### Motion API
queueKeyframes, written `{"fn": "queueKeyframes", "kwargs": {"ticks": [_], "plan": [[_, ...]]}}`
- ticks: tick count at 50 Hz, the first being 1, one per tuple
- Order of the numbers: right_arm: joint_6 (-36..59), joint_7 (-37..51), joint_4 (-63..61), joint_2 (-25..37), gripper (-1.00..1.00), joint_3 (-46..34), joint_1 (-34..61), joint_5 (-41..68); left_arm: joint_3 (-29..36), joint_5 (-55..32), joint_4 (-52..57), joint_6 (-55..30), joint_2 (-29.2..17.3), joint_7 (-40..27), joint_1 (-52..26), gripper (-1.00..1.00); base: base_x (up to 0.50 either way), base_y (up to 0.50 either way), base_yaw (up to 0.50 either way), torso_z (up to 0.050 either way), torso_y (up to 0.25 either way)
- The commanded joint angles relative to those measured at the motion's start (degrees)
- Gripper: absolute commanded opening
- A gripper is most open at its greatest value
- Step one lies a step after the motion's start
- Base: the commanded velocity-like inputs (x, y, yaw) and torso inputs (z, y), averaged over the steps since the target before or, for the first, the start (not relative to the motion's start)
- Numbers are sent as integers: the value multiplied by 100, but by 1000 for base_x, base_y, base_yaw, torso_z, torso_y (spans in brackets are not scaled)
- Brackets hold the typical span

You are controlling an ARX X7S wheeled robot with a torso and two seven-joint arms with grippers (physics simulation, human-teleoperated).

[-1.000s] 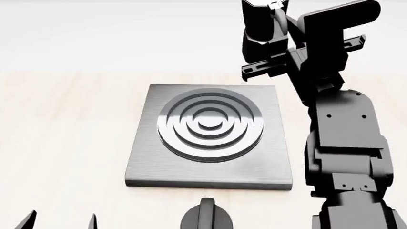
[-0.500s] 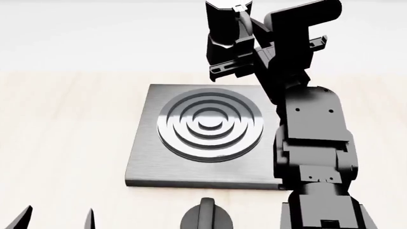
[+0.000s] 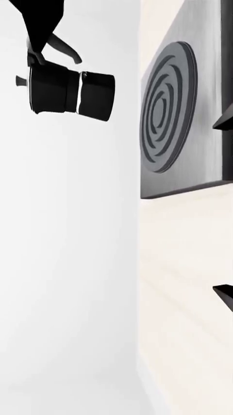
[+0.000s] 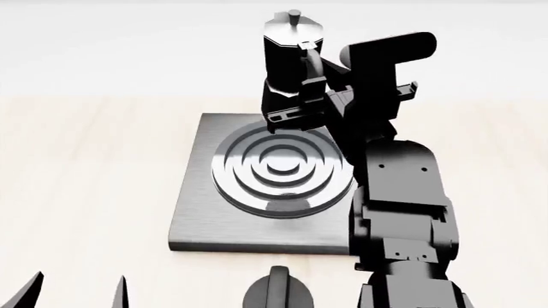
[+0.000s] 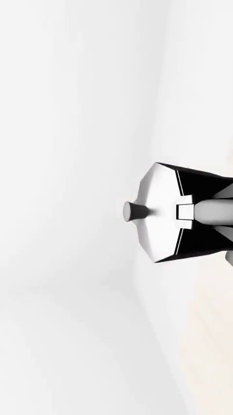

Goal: Put the moka pot on the stove.

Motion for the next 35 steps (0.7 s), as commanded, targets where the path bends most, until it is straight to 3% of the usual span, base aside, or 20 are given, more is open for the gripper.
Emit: {"fn": "queueKeyframes", "kwargs": {"ticks": [1, 35], "plan": [[33, -22, -2, -63, -100, 264, 9, 53, 27, 34, -130, 122, 24, 17, 3, 100, 0, 0, 0, 0, 0], [245, 51, -1, -86, -100, 338, -334, 50, 54, 38, -160, 215, -5, -18, 18, 100, 0, 0, 0, 0, 1]]}}
